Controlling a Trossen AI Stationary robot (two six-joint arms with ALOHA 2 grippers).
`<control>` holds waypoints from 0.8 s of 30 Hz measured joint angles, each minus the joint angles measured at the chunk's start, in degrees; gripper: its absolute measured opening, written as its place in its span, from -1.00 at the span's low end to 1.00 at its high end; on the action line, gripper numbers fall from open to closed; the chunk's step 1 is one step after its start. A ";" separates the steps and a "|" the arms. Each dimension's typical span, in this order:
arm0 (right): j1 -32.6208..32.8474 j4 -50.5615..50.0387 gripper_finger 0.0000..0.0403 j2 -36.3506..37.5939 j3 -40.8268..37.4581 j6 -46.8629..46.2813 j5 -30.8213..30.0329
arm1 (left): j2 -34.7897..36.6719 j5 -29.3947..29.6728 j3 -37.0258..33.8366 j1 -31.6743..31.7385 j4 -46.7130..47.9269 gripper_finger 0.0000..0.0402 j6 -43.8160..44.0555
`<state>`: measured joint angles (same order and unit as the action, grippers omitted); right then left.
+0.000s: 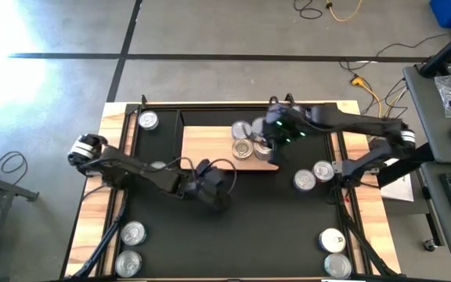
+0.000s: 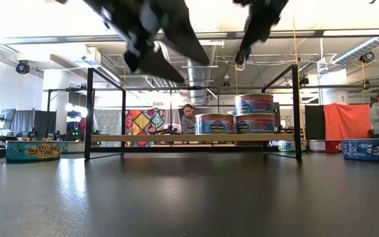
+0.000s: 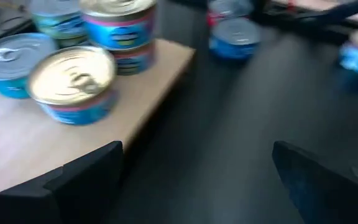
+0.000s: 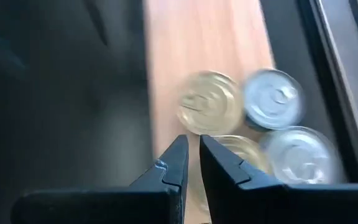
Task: Stack canned seafood by type on shelf
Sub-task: Stack the bottom right blue tuna can on the blue tuna can
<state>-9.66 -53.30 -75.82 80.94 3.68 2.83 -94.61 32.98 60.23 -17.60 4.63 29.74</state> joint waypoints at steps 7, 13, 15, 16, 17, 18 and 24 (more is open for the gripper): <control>21.56 -4.70 -0.84 6.54 -2.89 -25.72 -11.00 | 0.97 -0.17 0.04 -6.45 6.17 0.98 4.15; 40.55 -8.81 -0.84 -0.14 -6.92 -50.67 -11.93 | 0.31 -4.11 0.00 -9.86 6.76 0.98 3.44; 45.33 -11.45 -0.84 -4.02 -7.20 -57.24 -11.45 | 0.51 -5.43 0.00 -10.90 6.68 0.98 4.18; 47.62 -12.84 -0.84 -5.86 -7.20 -60.24 -10.80 | 0.60 -5.90 0.00 -11.61 6.88 0.98 4.81; 49.77 -14.01 -0.84 -7.58 -7.20 -62.74 -9.31 | 0.70 -6.96 0.00 -12.44 6.83 0.98 5.92; 51.82 -14.84 -0.84 -9.22 -7.20 -64.95 -7.33 | 0.82 -7.85 0.00 -13.45 6.76 0.98 7.20; 62.47 -17.27 -0.83 -17.49 -7.23 -73.97 3.06 | 0.82 -6.22 0.00 -20.61 9.66 0.98 16.26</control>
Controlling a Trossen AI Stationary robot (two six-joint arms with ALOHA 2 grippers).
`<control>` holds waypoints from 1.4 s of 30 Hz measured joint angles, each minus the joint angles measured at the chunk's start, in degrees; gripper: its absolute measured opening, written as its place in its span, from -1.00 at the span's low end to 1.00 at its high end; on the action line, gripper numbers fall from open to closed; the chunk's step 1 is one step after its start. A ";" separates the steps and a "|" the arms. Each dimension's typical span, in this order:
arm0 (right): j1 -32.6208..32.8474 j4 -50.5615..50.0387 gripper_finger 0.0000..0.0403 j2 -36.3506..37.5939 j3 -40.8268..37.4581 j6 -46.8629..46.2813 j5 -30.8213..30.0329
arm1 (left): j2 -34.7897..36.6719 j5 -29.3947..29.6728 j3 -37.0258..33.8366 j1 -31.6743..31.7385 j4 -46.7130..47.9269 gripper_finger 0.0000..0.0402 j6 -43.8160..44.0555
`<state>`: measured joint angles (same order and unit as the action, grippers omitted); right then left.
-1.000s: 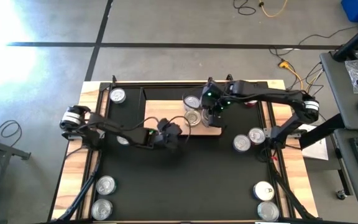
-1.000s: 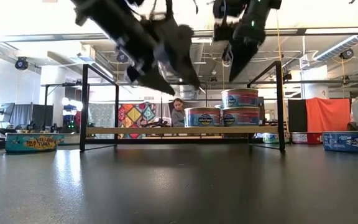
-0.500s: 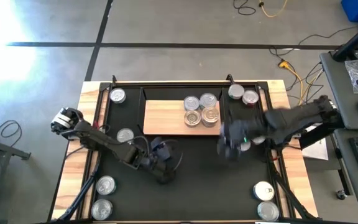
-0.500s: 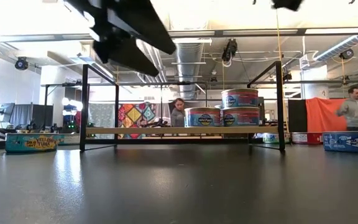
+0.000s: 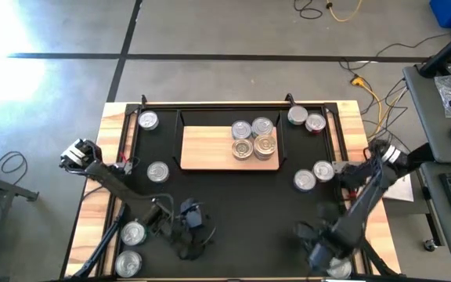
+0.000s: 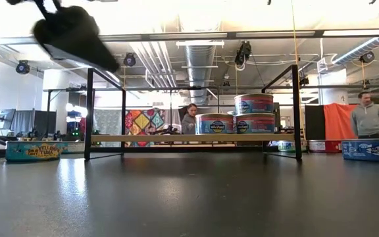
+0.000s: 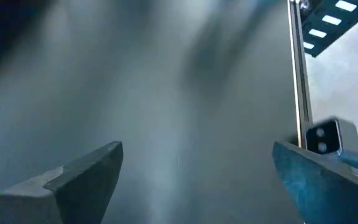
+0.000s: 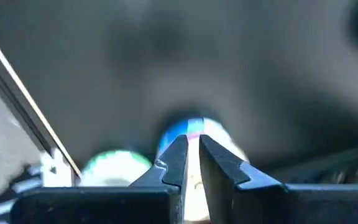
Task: Stack canned seafood by type on shelf
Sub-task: Stack the bottom right blue tuna can on the blue tuna can
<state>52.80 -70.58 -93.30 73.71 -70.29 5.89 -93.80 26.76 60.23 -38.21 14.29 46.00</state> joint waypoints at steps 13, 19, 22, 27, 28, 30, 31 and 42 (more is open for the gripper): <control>6.13 2.18 -0.83 -2.76 -8.92 -9.78 9.55 | -0.08 1.25 0.00 -5.23 1.02 0.98 0.98; 5.57 10.35 -0.83 -0.21 -13.34 -9.63 5.95 | -0.10 1.23 0.00 -5.38 1.05 0.98 4.18; 3.50 15.66 -0.83 -0.08 -12.68 -9.33 -3.09 | -0.11 2.03 0.00 -5.37 1.02 0.98 7.29; -0.97 18.95 -0.83 -0.60 -9.60 -4.90 -17.63 | -0.13 8.62 0.04 -5.62 0.83 0.98 7.05; -2.17 20.70 -0.83 -0.78 -8.94 -3.68 -19.23 | -0.13 9.36 0.09 -5.41 0.66 0.98 6.37; -4.44 22.88 -0.83 -0.76 -7.62 -1.17 -22.37 | -0.13 10.31 0.09 -4.83 -0.40 0.98 4.49; -5.46 24.01 -0.83 -0.67 -6.86 0.38 -23.43 | -0.13 10.49 0.09 -4.51 -1.01 0.98 3.24; -7.28 15.18 -0.83 -0.45 0.81 9.84 -23.10 | -0.13 11.25 0.09 -3.13 -3.35 0.98 -7.58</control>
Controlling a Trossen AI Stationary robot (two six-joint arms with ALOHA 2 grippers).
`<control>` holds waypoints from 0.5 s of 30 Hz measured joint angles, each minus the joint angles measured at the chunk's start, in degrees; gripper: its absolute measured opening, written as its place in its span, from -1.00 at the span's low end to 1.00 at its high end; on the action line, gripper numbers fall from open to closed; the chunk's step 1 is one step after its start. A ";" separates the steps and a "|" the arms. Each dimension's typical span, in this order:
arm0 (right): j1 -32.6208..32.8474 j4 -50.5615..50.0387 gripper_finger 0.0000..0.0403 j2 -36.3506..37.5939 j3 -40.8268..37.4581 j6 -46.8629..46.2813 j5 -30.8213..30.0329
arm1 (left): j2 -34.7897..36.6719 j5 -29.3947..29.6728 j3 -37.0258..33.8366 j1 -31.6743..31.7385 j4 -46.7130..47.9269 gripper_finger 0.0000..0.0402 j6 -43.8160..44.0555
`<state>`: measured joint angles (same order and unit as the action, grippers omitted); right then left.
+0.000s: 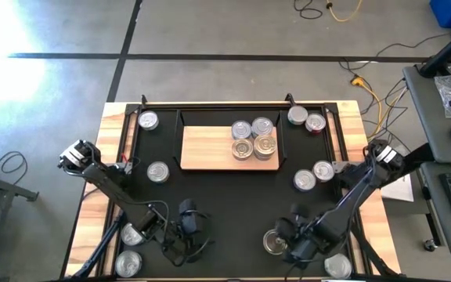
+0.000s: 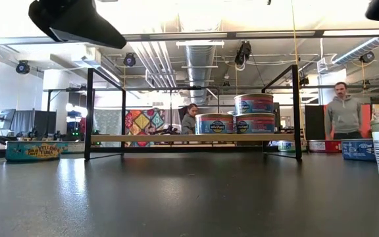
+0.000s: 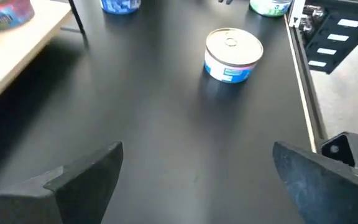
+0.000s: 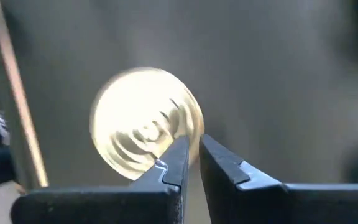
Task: Stack canned seafood by type on shelf
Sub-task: Stack the bottom right blue tuna can on the blue tuna can
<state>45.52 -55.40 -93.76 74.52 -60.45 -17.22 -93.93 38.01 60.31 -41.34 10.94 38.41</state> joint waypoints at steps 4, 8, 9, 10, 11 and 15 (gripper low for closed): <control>1.66 -2.99 -0.83 -0.24 -2.28 -2.69 3.91 | -0.09 1.03 0.00 0.00 0.05 0.98 -2.06; 3.23 -2.10 -0.83 -0.37 -5.87 -5.32 5.73 | -2.18 0.84 0.00 0.00 -0.27 0.98 -2.56; 3.57 -1.02 -0.83 -0.35 -6.84 -5.81 5.72 | -3.14 0.52 0.00 0.00 -0.85 0.98 -2.56; 3.85 0.21 -0.83 -0.36 -7.80 -6.16 5.93 | -4.14 0.32 0.00 0.00 -1.52 0.98 -2.51; 3.97 1.65 -0.83 -0.37 -8.76 -6.39 6.49 | -5.24 0.03 0.00 -0.12 -2.41 0.98 -2.49; 3.95 13.81 -0.83 -0.37 -12.49 -5.45 9.79 | -8.62 -2.09 1.90 -0.39 -4.31 0.98 -1.63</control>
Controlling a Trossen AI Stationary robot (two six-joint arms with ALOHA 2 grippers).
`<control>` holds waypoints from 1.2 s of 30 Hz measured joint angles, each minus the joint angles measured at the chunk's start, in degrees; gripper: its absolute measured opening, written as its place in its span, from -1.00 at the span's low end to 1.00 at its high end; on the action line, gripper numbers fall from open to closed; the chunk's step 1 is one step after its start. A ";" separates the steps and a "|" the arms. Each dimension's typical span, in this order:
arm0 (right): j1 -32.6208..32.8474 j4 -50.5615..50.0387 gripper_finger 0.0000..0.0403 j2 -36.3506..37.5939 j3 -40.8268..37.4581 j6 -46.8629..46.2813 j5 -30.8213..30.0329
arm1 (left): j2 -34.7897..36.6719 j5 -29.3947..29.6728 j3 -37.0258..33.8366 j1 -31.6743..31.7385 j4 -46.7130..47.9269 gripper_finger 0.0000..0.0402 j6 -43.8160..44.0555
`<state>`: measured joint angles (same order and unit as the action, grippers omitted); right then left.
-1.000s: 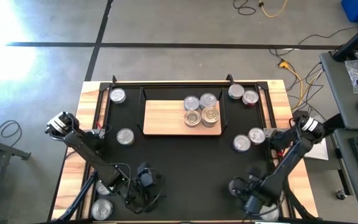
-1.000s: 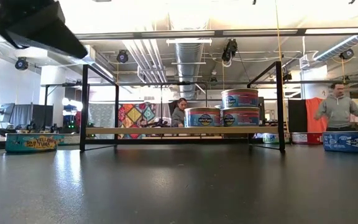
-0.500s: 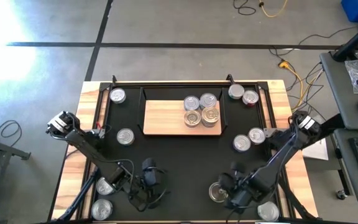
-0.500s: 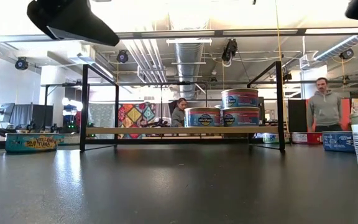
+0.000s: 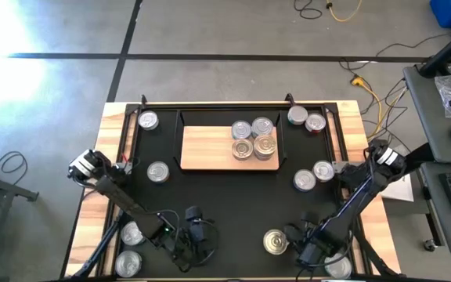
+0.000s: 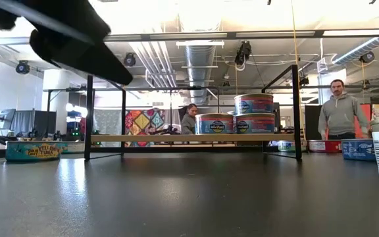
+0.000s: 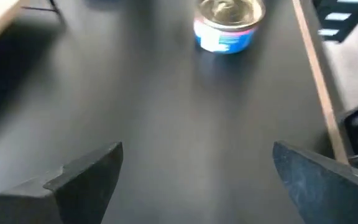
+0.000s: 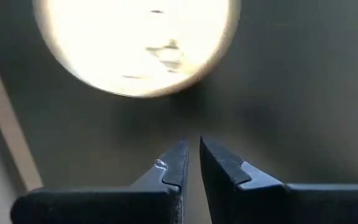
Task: Stack canned seafood by type on shelf
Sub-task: Stack the bottom right blue tuna can on the blue tuna can
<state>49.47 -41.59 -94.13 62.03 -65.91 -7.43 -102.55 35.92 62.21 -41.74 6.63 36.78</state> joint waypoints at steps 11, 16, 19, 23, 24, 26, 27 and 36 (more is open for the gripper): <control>-5.24 19.89 -0.83 -6.21 0.07 5.60 -6.02 | -3.58 -0.91 3.57 -0.07 3.03 0.98 -0.97; -7.67 20.84 -0.83 -7.41 1.10 9.31 -6.75 | -5.20 -1.07 3.64 0.22 3.21 0.98 -1.17; -7.80 20.90 -0.83 -7.24 0.65 9.64 -6.68 | -5.43 -2.41 3.78 1.27 3.30 0.98 -2.06; -7.74 20.89 -0.83 -7.31 0.43 9.77 -6.66 | -5.61 -2.39 3.74 3.51 3.41 0.98 -6.90; -7.74 21.01 -0.83 -7.47 0.44 10.13 -7.02 | -5.90 -2.36 3.74 4.10 2.95 0.98 -9.01; -7.74 20.95 -0.83 -8.01 0.36 11.62 -8.07 | -6.82 -2.72 3.74 5.39 1.57 0.98 -13.04; -7.77 20.94 -0.83 -8.38 0.35 12.02 -8.62 | -7.38 -3.75 3.72 5.94 0.74 0.98 -14.54; -8.61 23.97 -0.83 -8.78 0.21 13.20 -10.58 | -13.87 -14.15 6.47 8.11 -4.69 0.98 -16.53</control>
<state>40.86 -17.62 -102.91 62.24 -52.71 -18.00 -116.42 21.77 68.69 -33.62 1.94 20.25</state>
